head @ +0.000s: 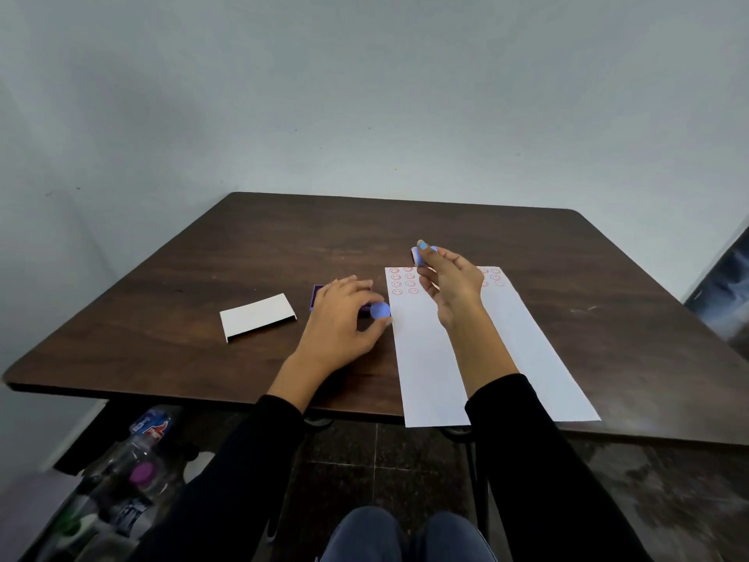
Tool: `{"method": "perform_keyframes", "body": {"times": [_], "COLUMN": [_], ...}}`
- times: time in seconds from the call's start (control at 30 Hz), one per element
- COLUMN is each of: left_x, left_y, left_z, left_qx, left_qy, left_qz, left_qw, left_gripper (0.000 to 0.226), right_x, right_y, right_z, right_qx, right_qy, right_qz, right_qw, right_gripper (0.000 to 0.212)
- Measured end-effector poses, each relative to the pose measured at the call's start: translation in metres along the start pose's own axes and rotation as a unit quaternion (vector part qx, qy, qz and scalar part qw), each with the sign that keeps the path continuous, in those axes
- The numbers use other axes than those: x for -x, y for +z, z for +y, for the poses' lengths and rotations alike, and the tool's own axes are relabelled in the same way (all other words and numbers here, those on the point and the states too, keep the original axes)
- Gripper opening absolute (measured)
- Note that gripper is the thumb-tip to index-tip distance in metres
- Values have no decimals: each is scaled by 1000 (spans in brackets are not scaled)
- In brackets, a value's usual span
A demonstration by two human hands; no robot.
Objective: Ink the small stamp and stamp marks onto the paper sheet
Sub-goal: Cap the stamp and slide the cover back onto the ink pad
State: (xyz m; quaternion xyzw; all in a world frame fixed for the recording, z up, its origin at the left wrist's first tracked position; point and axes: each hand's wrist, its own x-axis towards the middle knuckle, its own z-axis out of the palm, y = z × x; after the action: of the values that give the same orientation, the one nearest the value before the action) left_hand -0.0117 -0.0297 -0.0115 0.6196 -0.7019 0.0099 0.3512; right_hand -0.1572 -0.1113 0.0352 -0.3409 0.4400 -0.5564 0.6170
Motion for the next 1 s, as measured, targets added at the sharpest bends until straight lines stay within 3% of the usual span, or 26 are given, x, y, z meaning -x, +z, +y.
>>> {"method": "perform_keyframes", "body": {"times": [0.1,0.27,0.43,0.6,0.83,1.0], "left_x": [-11,-41,-70,-71,-60,-60], "left_y": [-5,-2,4,15,31,32], "left_z": [12,22,19,6,-4,-5], "left_qx": [172,364,394,334,274,234], "left_qy": [-95,-240,-329,-297,-223,-172], "left_qz": [72,80,99,104,200,181], "left_qw": [978,897,853,889,914,940], "left_gripper": [28,33,40,44,39,30], "right_x": [0,-3,-8,-17,-23,-28], "right_y": [1,11,25,31,36,37], "right_z": [0,-4,0,17,48,57], "right_qx": [-51,-144,-114,-84,-18,29], "right_qy": [33,59,26,-6,-105,-172], "right_qz": [-12,-52,-67,-70,-40,-8], "right_qw": [998,986,991,994,994,985], "right_gripper": [29,33,15,12,22,22]}}
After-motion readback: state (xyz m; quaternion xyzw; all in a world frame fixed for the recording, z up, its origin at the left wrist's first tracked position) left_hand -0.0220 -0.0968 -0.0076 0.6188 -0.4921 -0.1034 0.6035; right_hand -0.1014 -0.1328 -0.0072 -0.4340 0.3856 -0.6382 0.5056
